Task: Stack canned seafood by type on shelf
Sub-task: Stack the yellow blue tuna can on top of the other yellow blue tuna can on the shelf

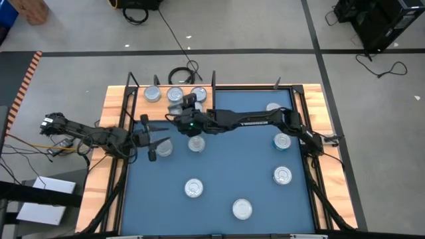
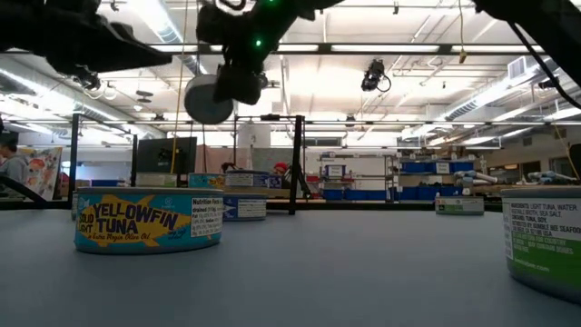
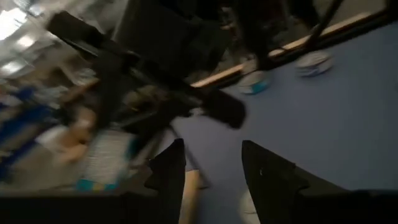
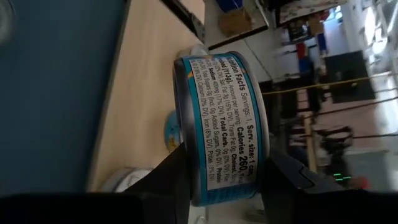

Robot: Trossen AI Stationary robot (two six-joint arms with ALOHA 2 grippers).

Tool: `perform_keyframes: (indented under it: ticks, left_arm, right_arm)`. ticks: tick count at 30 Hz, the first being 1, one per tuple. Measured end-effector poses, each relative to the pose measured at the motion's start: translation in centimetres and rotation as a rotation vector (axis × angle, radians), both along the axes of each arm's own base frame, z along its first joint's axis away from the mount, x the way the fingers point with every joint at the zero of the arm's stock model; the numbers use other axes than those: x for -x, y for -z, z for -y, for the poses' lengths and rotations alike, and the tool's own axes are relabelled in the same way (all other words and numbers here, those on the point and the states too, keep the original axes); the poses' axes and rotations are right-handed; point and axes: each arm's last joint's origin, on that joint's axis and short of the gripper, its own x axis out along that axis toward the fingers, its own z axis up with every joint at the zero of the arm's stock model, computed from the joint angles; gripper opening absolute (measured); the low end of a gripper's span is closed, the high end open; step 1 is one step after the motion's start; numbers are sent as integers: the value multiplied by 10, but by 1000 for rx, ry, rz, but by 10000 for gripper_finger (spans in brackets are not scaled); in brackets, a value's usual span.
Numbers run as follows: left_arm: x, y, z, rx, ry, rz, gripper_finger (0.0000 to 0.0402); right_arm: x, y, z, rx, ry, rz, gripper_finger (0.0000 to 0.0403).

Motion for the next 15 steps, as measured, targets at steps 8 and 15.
perform_keyframes:
  ticks: [8,15]
  left_arm:
    - [-1,-7,-1,-103,-179,-2,207]
    - [-6,-5,-2,-112,-272,-15,279]
  right_arm:
    - [3,-5,-7,-78,-25,36,141]
    - [3,-5,-11,-68,-35,22,141]
